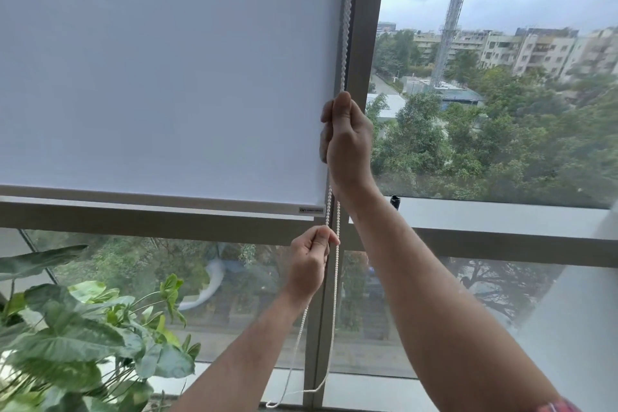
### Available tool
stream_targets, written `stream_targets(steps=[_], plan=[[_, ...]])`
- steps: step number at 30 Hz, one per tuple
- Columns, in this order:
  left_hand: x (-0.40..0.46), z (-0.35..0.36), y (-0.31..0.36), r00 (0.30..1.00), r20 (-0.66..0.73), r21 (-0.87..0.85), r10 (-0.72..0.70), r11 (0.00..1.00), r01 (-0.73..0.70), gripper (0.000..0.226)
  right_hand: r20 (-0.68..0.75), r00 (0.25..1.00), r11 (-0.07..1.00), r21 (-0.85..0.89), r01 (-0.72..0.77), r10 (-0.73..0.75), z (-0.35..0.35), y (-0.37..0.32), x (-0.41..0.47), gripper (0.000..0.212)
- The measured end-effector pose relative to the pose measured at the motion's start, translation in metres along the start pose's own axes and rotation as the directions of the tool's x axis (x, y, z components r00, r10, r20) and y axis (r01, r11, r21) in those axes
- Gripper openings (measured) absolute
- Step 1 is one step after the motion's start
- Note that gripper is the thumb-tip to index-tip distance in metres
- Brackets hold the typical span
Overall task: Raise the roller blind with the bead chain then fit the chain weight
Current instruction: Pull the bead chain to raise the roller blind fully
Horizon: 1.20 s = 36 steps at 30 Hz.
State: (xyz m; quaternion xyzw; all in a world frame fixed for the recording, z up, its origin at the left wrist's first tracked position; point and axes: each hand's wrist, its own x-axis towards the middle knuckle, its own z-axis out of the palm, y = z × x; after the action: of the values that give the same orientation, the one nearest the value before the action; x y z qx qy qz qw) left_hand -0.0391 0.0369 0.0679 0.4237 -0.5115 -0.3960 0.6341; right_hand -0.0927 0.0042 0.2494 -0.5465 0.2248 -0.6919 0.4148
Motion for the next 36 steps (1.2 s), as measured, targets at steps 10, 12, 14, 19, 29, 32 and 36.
stream_targets(steps=[10, 12, 14, 19, 29, 32, 36], plan=[[0.045, -0.030, 0.057, 0.990, -0.100, -0.205, -0.101, 0.976, 0.078, 0.046, -0.047, 0.987, 0.950, -0.279, 0.138, -0.157, -0.018, 0.039, -0.040, 0.039], [0.051, -0.026, 0.084, 0.998, -0.064, -0.192, -0.023, 0.981, 0.011, 0.048, -0.049, 0.992, 0.952, -0.291, 0.096, -0.115, -0.025, 0.055, -0.056, 0.038], [0.056, -0.018, 0.115, 0.996, 0.013, -0.200, 0.093, 0.976, -0.089, 0.047, -0.055, 0.994, 0.950, -0.304, 0.072, -0.093, -0.029, 0.066, -0.069, 0.039], [0.065, 0.017, 0.184, 0.941, 0.153, -0.279, 0.303, 0.926, -0.253, 0.039, -0.044, 0.995, 0.943, -0.325, 0.069, -0.088, -0.027, 0.070, -0.087, 0.040], [0.066, 0.024, 0.184, 0.910, -0.104, -0.254, 0.400, 0.874, -0.414, 0.040, 0.107, 0.982, 0.962, -0.242, -0.123, 0.152, -0.048, 0.038, -0.046, 0.051], [0.059, 0.019, 0.168, 0.916, -0.115, -0.213, 0.384, 0.891, -0.400, 0.038, 0.037, 0.999, 0.951, -0.309, -0.022, 0.036, -0.043, 0.002, -0.014, 0.050], [0.035, 0.024, 0.126, 0.957, -0.081, -0.215, 0.280, 0.932, -0.291, 0.036, 0.118, 0.992, 0.986, -0.157, 0.061, -0.043, -0.014, -0.053, 0.019, 0.039]])
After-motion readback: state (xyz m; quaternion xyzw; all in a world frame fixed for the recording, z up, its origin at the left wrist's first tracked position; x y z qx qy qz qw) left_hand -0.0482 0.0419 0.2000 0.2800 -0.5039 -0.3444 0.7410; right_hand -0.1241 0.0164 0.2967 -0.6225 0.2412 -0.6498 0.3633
